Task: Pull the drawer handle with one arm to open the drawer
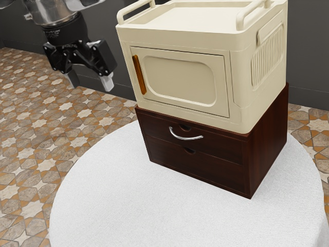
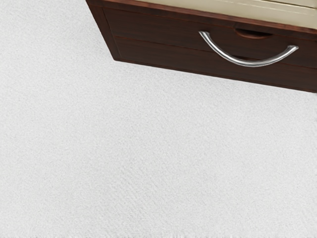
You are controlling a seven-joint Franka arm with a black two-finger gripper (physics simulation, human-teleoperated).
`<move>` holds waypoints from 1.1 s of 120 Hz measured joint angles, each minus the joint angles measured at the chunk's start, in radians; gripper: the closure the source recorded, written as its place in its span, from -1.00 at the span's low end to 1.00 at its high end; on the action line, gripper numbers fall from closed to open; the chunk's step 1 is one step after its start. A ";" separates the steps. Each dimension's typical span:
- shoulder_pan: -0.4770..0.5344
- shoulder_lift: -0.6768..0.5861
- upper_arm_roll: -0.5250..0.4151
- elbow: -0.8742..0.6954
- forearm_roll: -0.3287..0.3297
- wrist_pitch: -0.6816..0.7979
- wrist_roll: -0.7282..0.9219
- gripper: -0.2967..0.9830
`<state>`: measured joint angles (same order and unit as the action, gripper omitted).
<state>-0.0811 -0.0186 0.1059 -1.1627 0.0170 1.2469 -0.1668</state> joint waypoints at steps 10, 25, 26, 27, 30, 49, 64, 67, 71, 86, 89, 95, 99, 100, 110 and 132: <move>-0.018 0.009 0.000 0.001 0.002 -0.002 -0.015 -0.54; 0.003 0.005 -0.054 -0.005 0.050 -0.010 -0.032 -0.54; 0.008 0.003 -0.061 -0.005 0.055 -0.010 -0.032 -0.54; 0.013 0.001 -0.068 -0.006 0.059 -0.009 -0.031 -0.54; 0.021 -0.009 -0.083 -0.019 0.070 -0.002 -0.026 -0.54; 0.010 -0.188 -0.114 -0.347 0.112 0.112 0.014 -0.54; 0.010 -0.226 -0.121 -0.522 0.142 0.247 0.099 -0.54; 0.010 -0.229 -0.121 -0.536 0.144 0.270 0.117 -0.54; 0.010 -0.231 -0.119 -0.547 0.147 0.298 0.144 -0.54; 0.010 -0.243 -0.118 -0.603 0.153 0.399 0.280 -0.54; 0.010 -0.244 -0.121 -0.611 0.154 0.415 0.304 -0.54; 0.008 -0.244 -0.122 -0.627 0.157 0.436 0.352 -0.54; 0.007 -0.244 -0.123 -0.632 0.159 0.450 0.390 -0.54; 0.007 -0.244 -0.123 -0.633 0.159 0.453 0.400 -0.54; 0.005 -0.232 -0.128 -0.621 0.161 0.478 0.515 -0.54; 0.004 -0.235 -0.131 -0.644 0.160 0.509 0.745 -0.54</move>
<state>-0.0776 -0.2537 -0.0246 -1.8066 0.1773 1.7556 0.5785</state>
